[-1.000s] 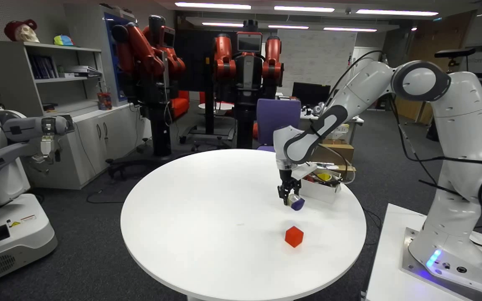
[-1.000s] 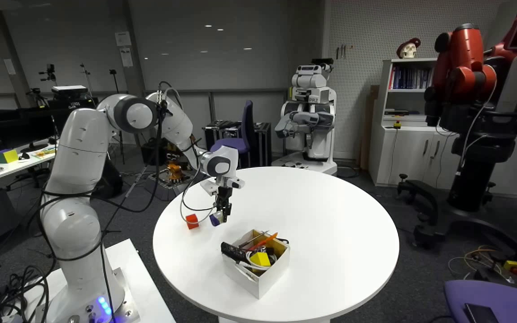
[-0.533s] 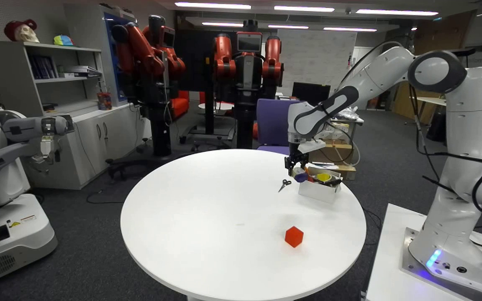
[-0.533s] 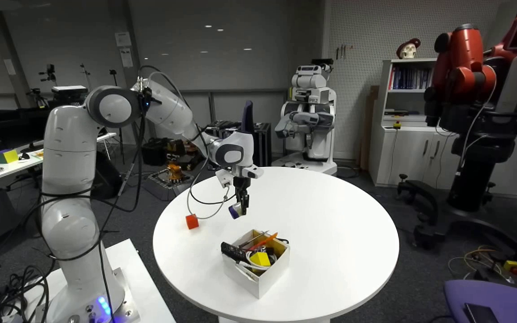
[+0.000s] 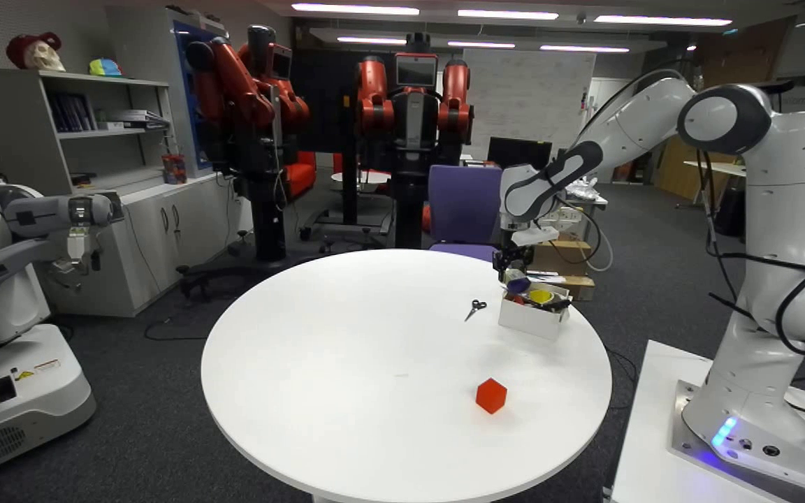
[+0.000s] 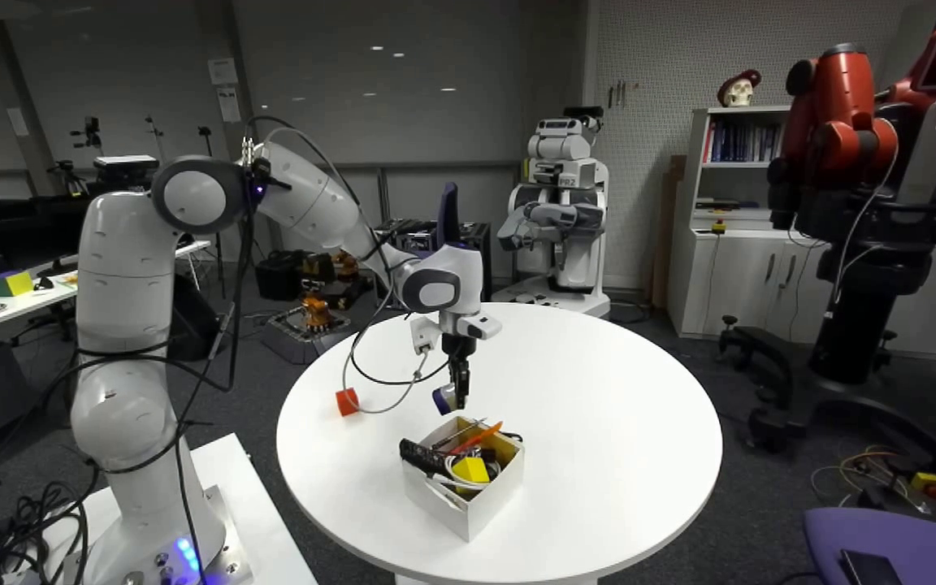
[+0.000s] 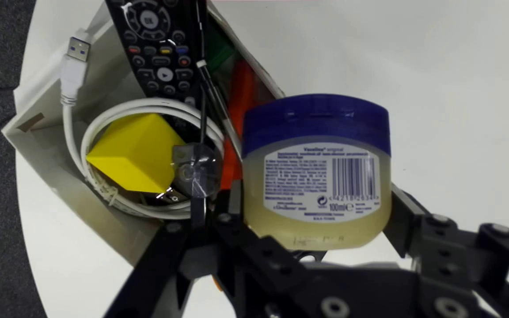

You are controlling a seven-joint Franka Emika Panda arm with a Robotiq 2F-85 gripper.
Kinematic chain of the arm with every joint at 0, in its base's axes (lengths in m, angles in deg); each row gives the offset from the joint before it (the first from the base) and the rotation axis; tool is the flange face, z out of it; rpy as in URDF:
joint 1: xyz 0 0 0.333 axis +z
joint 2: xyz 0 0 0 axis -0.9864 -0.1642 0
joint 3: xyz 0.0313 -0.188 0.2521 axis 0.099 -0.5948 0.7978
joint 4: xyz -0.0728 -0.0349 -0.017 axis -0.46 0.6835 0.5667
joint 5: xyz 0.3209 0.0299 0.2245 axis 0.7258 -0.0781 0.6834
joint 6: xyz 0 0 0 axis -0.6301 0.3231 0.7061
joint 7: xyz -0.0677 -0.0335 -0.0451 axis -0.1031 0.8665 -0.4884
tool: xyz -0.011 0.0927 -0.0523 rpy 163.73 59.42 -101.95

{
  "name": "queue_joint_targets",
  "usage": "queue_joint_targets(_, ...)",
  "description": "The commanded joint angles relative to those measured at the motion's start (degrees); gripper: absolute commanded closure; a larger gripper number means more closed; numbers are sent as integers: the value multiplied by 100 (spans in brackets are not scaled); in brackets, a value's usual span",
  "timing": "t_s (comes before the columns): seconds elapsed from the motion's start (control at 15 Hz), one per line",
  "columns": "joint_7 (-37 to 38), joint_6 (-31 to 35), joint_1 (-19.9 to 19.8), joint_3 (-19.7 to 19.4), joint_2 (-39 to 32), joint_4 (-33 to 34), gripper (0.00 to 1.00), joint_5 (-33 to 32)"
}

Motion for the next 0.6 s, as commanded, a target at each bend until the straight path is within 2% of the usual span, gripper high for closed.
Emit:
queue_joint_targets(0.0,-10,-184,-119,-56,-89,161,48,-44)
queue_joint_targets(0.53,162,-207,-204,-368,-348,259,48,-289)
